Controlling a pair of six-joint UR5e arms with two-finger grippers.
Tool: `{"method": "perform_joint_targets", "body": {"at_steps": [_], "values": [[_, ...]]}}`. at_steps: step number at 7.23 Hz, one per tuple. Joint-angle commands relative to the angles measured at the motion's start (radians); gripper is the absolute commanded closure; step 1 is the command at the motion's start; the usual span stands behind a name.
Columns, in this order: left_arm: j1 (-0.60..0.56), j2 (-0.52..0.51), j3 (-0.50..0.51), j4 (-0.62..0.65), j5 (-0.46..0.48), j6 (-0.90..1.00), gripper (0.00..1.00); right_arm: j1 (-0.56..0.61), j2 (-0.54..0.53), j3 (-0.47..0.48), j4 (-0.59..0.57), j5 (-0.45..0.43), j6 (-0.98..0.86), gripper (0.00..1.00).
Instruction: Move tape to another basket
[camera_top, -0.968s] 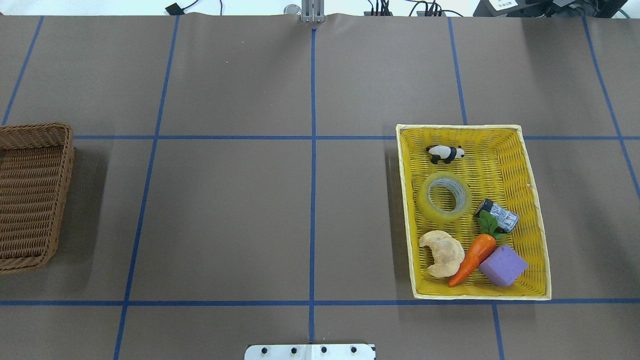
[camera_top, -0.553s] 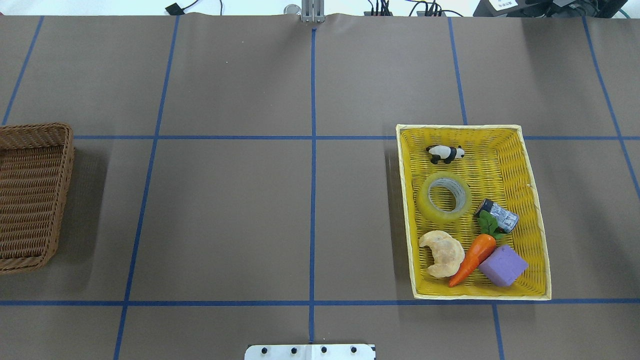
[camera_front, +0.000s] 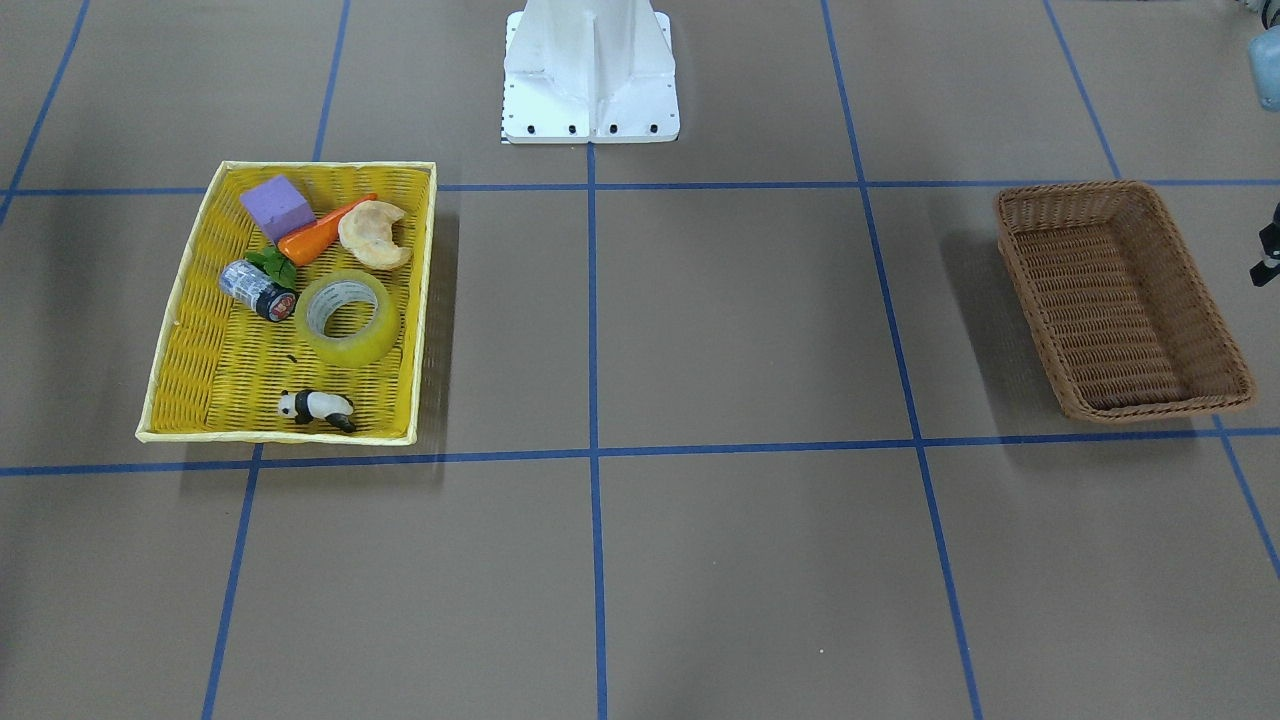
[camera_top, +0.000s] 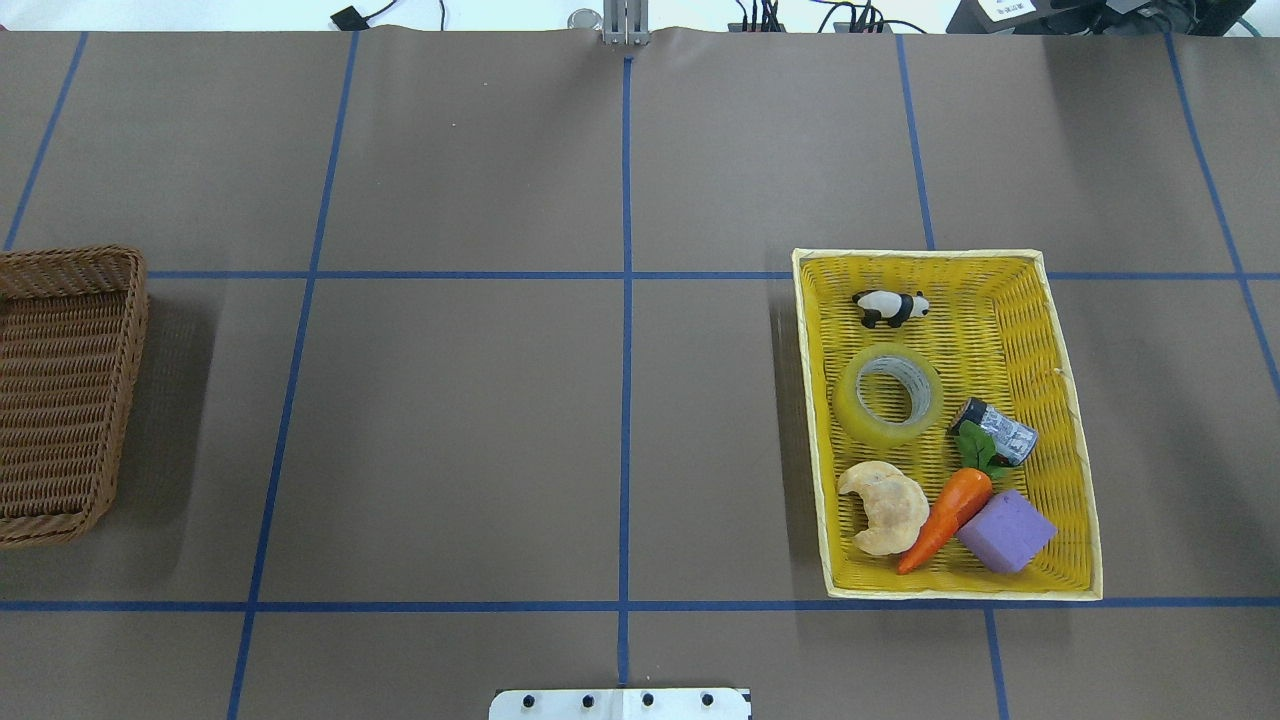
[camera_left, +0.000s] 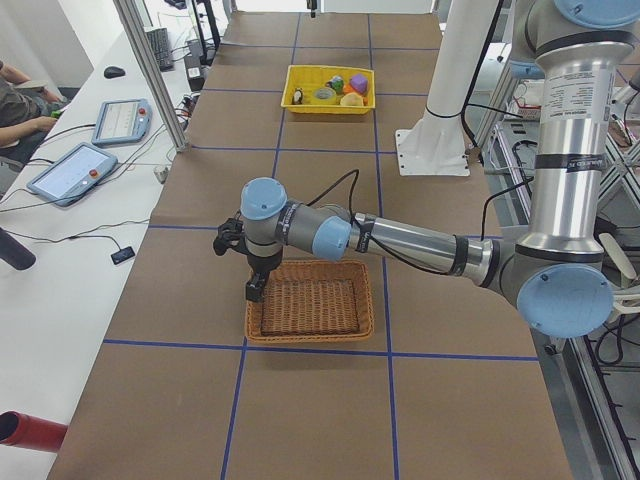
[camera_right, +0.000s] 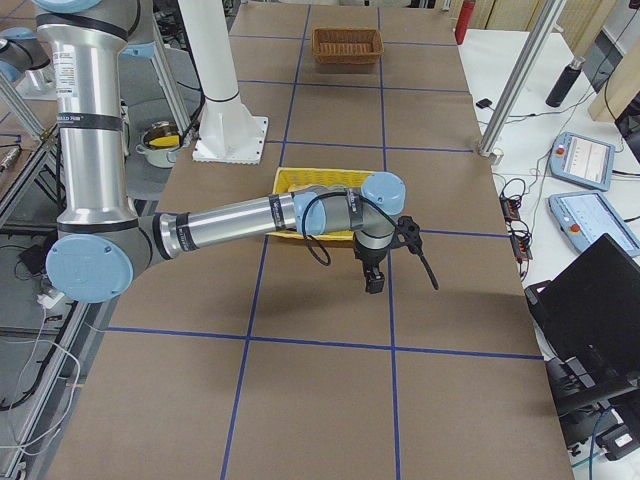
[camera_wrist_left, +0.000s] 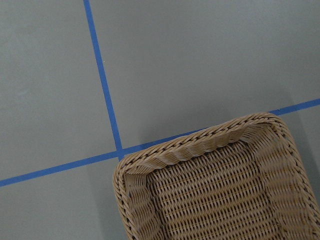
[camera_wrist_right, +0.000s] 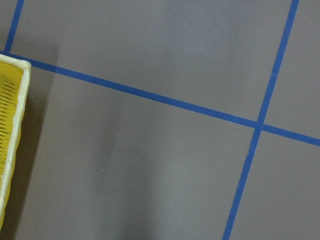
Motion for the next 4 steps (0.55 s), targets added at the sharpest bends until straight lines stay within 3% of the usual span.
{"method": "perform_joint_targets", "body": {"at_steps": [1, 4], "values": [[0.005, -0.001, -0.006, 0.000, -0.001, -0.001, 0.02, -0.011, 0.000, -0.052, 0.106, 0.001, 0.002, 0.00], [0.003, 0.021, -0.044, 0.003, -0.001, -0.004, 0.02, -0.031, -0.006, -0.070, 0.177, 0.010, 0.003, 0.00]]}}
